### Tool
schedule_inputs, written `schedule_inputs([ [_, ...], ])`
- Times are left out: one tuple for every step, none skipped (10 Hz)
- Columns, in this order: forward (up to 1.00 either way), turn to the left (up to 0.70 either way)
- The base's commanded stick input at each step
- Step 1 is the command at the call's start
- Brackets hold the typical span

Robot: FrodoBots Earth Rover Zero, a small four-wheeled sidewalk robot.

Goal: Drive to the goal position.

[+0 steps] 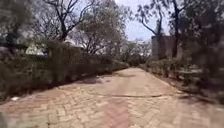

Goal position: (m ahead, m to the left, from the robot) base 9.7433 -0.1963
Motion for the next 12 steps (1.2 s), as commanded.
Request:
schedule_inputs([
  [1.00, -0.25],
  [1.00, -0.25],
  [1.00, 0.00],
  [1.00, 0.00],
  [1.00, 0.00],
  [1.00, 0.00],
  [1.00, 0.00],
  [1.00, 0.00],
  [1.00, 0.00],
  [1.00, 0.00],
  [1.00, 0.00],
  [1.00, 0.00],
])
